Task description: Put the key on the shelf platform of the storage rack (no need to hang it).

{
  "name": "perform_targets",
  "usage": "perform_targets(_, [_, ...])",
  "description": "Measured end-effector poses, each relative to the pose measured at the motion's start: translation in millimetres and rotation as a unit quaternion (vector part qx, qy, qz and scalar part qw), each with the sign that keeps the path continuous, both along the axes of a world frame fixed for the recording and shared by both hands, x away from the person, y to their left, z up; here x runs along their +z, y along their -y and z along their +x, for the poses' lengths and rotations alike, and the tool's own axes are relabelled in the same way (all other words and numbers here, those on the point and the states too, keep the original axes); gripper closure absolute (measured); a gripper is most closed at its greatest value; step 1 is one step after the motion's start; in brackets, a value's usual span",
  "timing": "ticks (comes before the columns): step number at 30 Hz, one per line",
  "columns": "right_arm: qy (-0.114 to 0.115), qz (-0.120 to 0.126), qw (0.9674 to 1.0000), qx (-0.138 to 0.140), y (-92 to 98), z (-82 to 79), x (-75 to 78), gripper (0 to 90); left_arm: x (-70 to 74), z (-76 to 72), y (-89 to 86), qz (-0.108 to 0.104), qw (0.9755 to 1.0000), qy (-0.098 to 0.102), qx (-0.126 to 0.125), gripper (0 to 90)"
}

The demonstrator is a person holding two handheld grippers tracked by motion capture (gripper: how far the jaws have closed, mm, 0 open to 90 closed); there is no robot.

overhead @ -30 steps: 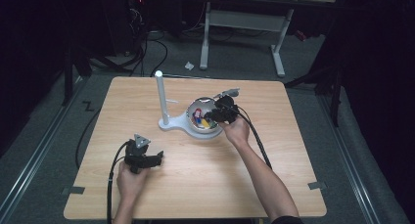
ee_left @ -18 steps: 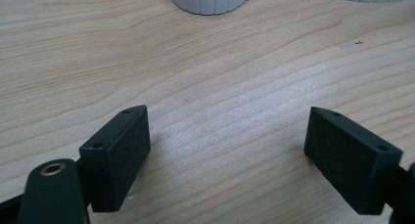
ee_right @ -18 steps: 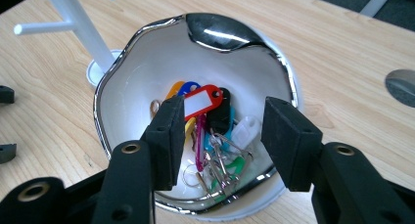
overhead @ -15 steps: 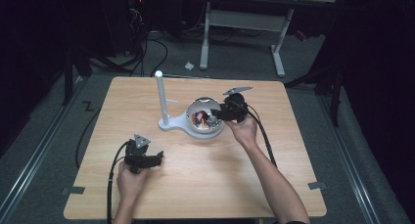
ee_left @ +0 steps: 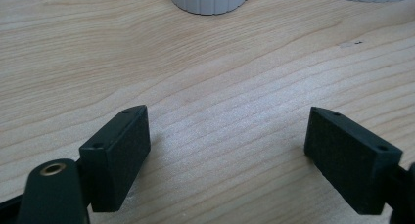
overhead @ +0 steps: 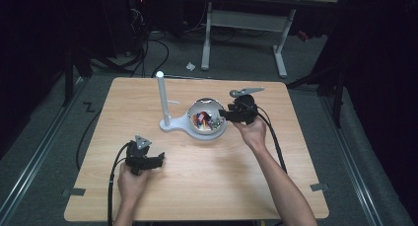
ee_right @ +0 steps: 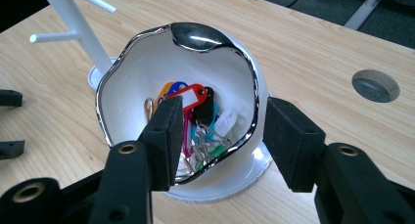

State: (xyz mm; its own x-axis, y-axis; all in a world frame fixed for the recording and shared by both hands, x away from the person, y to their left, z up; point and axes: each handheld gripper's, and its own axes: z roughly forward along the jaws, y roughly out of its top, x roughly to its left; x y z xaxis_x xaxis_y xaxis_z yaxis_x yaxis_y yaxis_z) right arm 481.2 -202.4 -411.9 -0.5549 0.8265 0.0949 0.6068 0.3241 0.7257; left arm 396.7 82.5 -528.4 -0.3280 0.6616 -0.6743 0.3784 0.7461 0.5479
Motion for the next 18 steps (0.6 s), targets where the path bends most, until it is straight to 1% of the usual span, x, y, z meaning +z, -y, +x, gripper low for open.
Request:
perform_targets(2, [0.001, -0.001, 1.0, 0.001, 0.9, -0.8, 0.7, 51.5, 0.0, 0.0, 0.0, 0.0, 1.0, 0.0, 0.0, 17.6])
perform_targets(4, [0.004, 0.004, 1.0, -0.004, 4.9, -5.0, 2.6, 52.0, -0.1, 0.0, 0.0, 0.0, 1.0, 0.0, 0.0, 17.6])
perform_targets(7, [0.002, 0.005, 1.0, -0.006, 8.1, -7.4, 3.2, 52.2, 0.0, 0.0, 0.0, 0.0, 1.0, 0.0, 0.0, 17.6])
perform_targets(12, [0.005, 0.0, 0.9999, -0.016, 18.9, -14.2, 5.4, 54.6, 0.0, 0.0, 0.1, 0.0, 1.0, 0.0, 0.0, 17.5])
perform_targets(18, [0.008, -0.004, 0.9998, -0.019, 25.1, -19.0, 9.3, 54.5, 0.0, 0.0, 0.1, 0.0, 1.0, 0.0, 0.0, 17.6])
